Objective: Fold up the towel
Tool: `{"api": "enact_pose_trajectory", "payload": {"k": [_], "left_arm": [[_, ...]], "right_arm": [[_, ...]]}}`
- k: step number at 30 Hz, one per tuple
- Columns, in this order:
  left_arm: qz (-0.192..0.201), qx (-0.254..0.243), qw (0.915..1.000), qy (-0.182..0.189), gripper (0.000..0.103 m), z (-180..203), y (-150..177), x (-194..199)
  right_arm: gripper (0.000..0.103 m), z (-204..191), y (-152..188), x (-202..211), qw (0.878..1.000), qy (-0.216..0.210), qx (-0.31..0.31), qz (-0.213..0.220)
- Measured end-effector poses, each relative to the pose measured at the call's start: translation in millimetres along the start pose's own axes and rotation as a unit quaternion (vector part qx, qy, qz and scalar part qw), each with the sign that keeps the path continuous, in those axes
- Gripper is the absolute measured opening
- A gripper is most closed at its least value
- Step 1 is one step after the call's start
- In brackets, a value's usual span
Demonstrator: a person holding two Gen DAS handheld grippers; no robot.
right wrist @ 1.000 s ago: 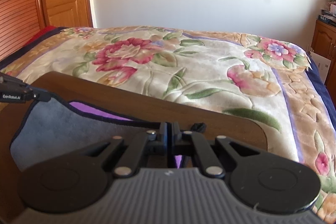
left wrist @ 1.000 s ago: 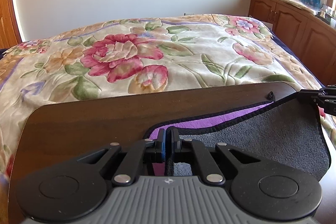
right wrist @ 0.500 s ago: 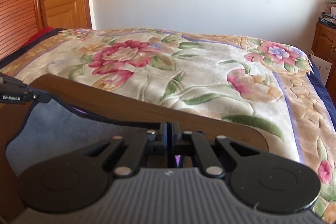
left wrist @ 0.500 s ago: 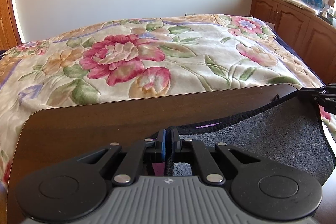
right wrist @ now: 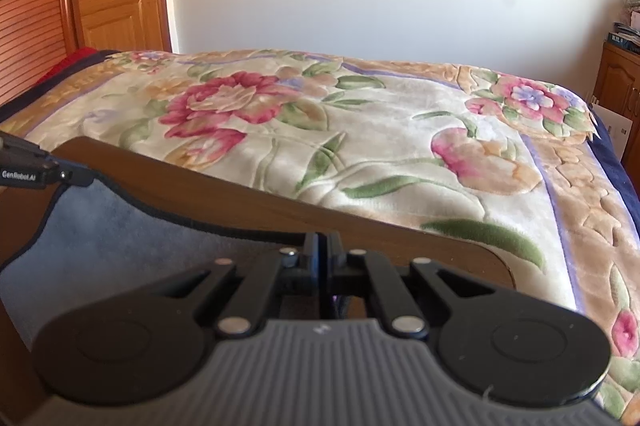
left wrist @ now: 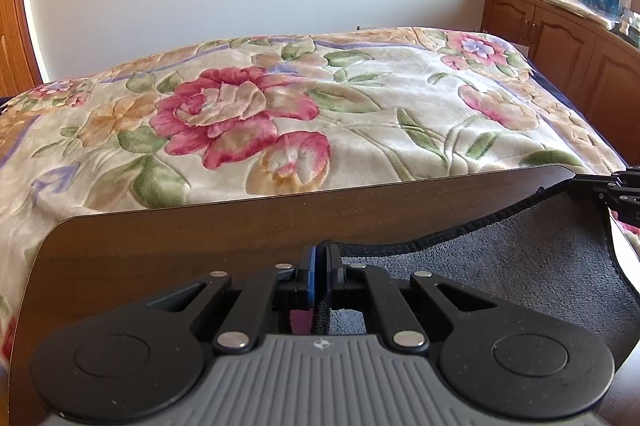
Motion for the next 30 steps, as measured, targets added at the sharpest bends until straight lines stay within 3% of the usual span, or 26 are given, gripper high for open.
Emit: {"api": "enact_pose_trajectory", "payload": {"k": [22,30], "left_arm": [[-0.019,0.001,0.9998,-0.009,0.002,-3,9,-24],[-0.031,0.015,0.9993,-0.016,0.009,-7,12,-32]], "right_arm": [[0.004,8,10,-20,1.000,0.012,0.000,-0.022],[0.005,12,14,-27,0.999,0.016,-0.011,-0.033]]}}
Point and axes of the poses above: each gripper's, at about its wrist camera, not at the fingertips, and x roughly against the way its jaws point, z to its right, y to its underside, the point moved 1 cm from there along -x, roughly the way its jaws point, and after that the axes turned 11 degrees about -x, right-handed, at the moved point
